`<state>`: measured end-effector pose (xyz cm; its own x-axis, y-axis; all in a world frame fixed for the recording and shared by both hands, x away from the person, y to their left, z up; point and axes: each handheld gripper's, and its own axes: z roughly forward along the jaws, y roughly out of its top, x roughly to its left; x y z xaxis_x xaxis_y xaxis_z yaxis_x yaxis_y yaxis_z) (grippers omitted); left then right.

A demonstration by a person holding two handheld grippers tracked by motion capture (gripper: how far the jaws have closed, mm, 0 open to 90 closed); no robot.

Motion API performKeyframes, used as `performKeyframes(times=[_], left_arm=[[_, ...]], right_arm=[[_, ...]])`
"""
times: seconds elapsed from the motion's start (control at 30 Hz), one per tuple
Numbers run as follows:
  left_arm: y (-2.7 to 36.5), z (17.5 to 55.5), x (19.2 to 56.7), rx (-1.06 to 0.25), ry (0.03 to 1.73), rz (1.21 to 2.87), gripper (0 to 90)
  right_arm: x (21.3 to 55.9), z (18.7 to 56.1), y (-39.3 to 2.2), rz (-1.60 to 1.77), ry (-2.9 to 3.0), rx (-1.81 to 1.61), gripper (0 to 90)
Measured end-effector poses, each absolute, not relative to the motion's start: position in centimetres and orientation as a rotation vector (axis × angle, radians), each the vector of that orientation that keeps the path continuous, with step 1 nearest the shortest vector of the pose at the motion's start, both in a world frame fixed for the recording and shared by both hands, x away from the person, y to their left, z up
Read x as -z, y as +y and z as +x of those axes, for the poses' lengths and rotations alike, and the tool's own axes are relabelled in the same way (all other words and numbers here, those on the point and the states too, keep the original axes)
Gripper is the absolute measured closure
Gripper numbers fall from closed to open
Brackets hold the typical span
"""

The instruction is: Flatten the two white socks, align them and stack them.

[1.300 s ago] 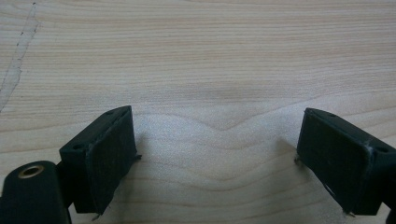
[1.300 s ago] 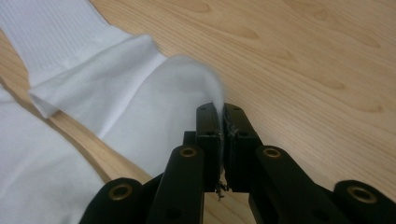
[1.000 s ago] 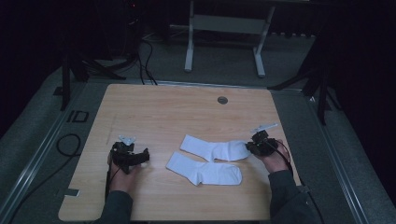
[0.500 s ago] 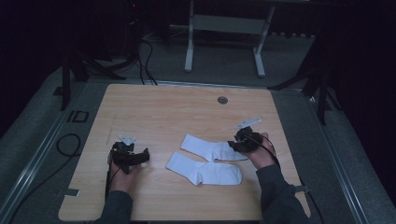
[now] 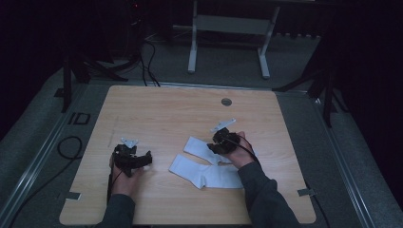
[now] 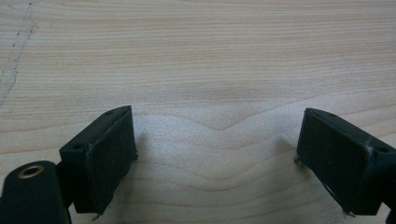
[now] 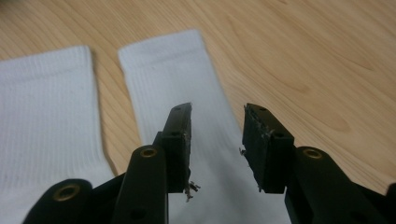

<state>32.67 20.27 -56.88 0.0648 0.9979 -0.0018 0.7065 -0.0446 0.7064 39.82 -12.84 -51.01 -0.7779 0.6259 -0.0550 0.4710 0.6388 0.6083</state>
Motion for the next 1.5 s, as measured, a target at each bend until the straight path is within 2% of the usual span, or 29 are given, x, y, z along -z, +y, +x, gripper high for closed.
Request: performKeyframes(times=[0.33,0.57,0.63,0.8,0.9,1.2,1.5], left_arm=[[20.2,32.7,56.9,-0.698,1.694,1.807,11.5],[20.2,32.7,56.9,-0.698,1.694,1.808,11.5],[20.2,32.7,56.9,-0.698,1.694,1.808,11.5],[20.2,32.7,56.9,-0.698,1.694,1.808,11.5],[20.3,32.7,56.9,-0.698,1.694,1.808,11.5],[20.3,32.7,56.9,-0.698,1.694,1.808,11.5],[20.2,32.7,56.9,-0.698,1.694,1.808,11.5]], right_arm=[[53.0,40.7,-9.9,0.822,2.674,-0.847,59.4],[54.4,41.1,-9.3,0.86,2.721,-0.836,55.7],[54.4,40.9,-9.2,0.845,2.713,-0.823,58.3],[54.4,41.0,-9.2,0.844,2.702,-0.824,74.7],[54.4,41.2,-9.3,0.854,2.687,-0.826,81.4],[54.1,41.5,-9.9,0.922,2.672,-0.873,83.6],[51.0,40.6,-11.6,0.895,2.609,-0.938,83.6]])
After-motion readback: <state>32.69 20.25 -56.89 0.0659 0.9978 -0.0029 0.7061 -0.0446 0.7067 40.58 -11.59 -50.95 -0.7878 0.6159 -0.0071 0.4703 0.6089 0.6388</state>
